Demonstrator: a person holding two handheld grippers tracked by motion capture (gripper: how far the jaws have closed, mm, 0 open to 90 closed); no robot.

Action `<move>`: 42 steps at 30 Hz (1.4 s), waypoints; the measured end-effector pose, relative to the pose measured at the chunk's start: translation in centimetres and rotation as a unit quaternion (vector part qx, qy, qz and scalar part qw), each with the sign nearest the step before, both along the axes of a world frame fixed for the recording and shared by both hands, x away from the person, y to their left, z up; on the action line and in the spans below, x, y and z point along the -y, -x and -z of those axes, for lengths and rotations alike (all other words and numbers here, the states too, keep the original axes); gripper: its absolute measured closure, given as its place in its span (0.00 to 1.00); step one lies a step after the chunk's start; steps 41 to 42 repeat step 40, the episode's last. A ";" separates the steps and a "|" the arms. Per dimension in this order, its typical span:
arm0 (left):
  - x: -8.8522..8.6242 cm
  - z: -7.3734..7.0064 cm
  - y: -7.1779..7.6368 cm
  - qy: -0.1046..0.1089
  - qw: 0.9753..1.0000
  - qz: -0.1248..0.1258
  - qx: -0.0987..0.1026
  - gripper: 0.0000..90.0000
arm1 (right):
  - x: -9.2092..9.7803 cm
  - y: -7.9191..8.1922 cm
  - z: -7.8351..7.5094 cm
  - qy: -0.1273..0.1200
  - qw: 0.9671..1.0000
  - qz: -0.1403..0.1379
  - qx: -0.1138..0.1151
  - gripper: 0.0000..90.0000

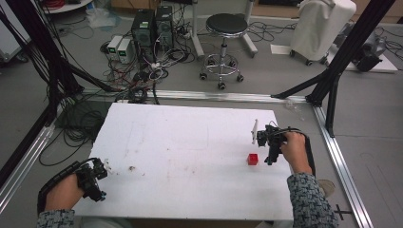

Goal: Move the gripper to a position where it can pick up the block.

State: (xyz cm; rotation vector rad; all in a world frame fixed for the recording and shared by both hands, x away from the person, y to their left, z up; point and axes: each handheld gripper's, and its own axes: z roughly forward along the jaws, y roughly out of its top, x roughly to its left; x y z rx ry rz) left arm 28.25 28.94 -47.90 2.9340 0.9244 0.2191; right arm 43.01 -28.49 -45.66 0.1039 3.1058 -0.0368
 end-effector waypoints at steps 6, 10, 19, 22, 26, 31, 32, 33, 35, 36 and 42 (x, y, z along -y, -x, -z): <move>-0.1 0.0 0.0 0.002 1.000 -0.002 0.000 0.24 | -1.1 -0.3 1.3 -0.003 1.000 -0.012 -0.004 0.03; 0.0 0.0 0.0 0.001 1.000 -0.001 0.002 0.24 | -1.4 -0.4 1.9 -0.002 1.000 -0.016 -0.005 0.03; -0.1 0.1 0.0 0.002 1.000 -0.001 -0.001 0.24 | -2.4 -0.5 3.5 -0.001 0.999 -0.031 -0.011 0.03; 0.0 0.1 0.0 0.002 1.000 -0.001 -0.001 0.24 | -2.6 -0.5 4.0 -0.001 0.999 -0.030 -0.016 0.03; 0.0 0.0 0.0 0.004 1.000 -0.004 0.001 0.24 | -2.8 -0.5 4.7 -0.002 0.999 -0.035 -0.019 0.03; -0.1 0.2 -0.1 0.005 1.000 -0.004 0.000 0.24 | -3.1 -0.3 5.9 -0.001 0.999 -0.035 -0.032 0.03; 0.0 0.2 -0.1 0.005 1.000 -0.005 -0.001 0.24 | -3.1 -0.2 6.1 -0.002 0.999 -0.037 -0.033 0.03; 0.0 0.2 -0.1 0.005 1.000 -0.004 0.000 0.24 | -3.1 -0.2 6.2 0.003 0.999 -0.035 -0.033 0.03; 0.0 0.2 -0.1 0.004 1.000 -0.002 0.000 0.24 | -3.1 -0.1 6.2 0.008 0.999 -0.028 -0.031 0.03; 0.0 0.2 -0.1 0.004 1.000 -0.003 0.000 0.24 | -3.1 -0.1 6.2 0.008 0.999 -0.028 -0.031 0.03; 0.0 0.2 -0.1 0.005 1.000 -0.002 0.000 0.24 | -3.0 -0.2 6.1 0.000 0.999 -0.031 -0.027 0.03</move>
